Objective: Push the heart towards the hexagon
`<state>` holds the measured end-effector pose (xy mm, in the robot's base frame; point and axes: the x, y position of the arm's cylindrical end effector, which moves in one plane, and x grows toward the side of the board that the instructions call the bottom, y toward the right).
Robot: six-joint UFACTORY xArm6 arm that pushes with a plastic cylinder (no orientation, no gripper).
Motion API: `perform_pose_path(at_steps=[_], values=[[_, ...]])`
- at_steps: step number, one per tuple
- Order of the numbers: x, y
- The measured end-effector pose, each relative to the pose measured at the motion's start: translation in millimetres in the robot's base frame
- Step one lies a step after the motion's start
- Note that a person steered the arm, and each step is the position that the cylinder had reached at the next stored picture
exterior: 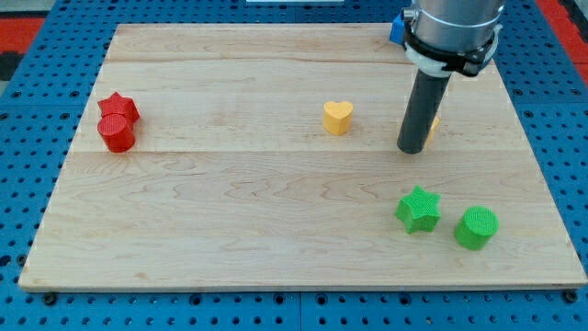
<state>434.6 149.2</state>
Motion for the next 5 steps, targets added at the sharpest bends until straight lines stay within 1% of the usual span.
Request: perform_pose_path(at_steps=[1,2,3,4,5], values=[[34.7,-40.5],[42.5,-145.3],[12.1,-185.5],[-23.9,-163.2],[-38.2,-146.6]])
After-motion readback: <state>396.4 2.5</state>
